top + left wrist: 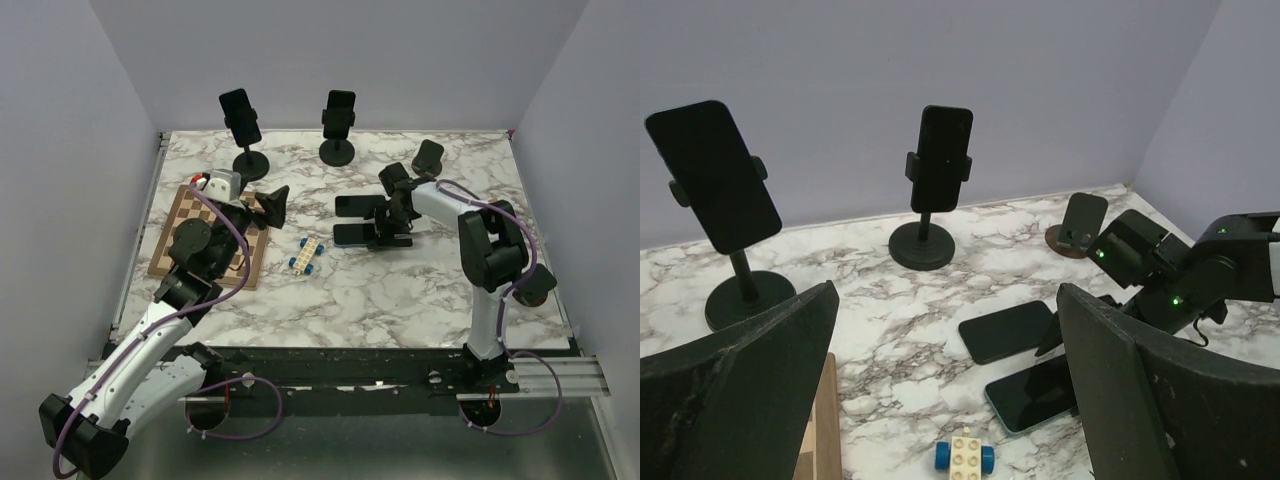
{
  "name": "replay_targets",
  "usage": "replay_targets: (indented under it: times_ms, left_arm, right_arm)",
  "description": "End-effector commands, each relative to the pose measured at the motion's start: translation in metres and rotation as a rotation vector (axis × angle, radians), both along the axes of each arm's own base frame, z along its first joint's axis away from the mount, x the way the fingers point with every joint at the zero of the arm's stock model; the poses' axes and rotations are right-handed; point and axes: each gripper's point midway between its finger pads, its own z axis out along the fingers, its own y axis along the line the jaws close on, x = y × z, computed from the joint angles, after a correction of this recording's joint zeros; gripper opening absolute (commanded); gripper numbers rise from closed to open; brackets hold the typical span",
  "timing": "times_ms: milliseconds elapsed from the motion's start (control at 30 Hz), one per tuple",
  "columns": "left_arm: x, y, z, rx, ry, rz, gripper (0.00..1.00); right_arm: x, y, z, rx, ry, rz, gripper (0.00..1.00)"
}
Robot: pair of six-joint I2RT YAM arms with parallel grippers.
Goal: Remove the phone from the phone stand
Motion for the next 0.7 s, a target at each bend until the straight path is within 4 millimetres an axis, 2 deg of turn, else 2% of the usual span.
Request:
replay_targets:
  times_ms: [0,33,133,200,267,433,567,633,667]
  left_arm:
    - [-0.004,0.006,0.017,-0.025,-0.043,0.011,0.99]
    - [-0.004,0.006,0.017,-0.025,-0.043,0.01,0.99]
    - [-0.002,0.006,0.015,-0.021,-0.041,0.017,0.99]
    - [-0.002,0.007,0.016,-0.018,-0.043,0.019,0.99]
    - [-0.002,0.008,0.016,-0.014,-0.044,0.024,0.99]
    - [-0.004,0.01,0.019,-0.008,-0.055,0.03,0.99]
    - [-0.008,0.013,0.022,-0.012,-0.066,0.032,0.99]
    - [-0.007,0.015,0.02,-0.002,-0.069,0.046,0.99]
    - [-0.005,0.016,0.019,0.008,-0.068,0.057,0.99]
  right_arm:
    - [-0.002,-0.036,-0.029,-0.18,0.037,0.012,0.96]
    - [0.0,-0.035,-0.028,-0.184,0.027,0.028,1.0]
    - [0.008,-0.032,-0.021,-0.187,-0.022,0.119,1.0]
    - [0.014,-0.035,-0.008,-0.229,-0.062,0.181,1.0]
    - [0.017,-0.037,0.009,-0.261,-0.109,0.233,1.0]
    - [0.031,-0.046,0.077,-0.347,-0.378,0.387,1.0]
    - [0.016,-0.058,0.115,-0.451,-0.534,0.623,1.0]
    - [0.007,-0.053,0.126,-0.481,-0.66,0.835,1.0]
    - [0.0,-0.054,0.126,-0.504,-0.691,0.904,1.0]
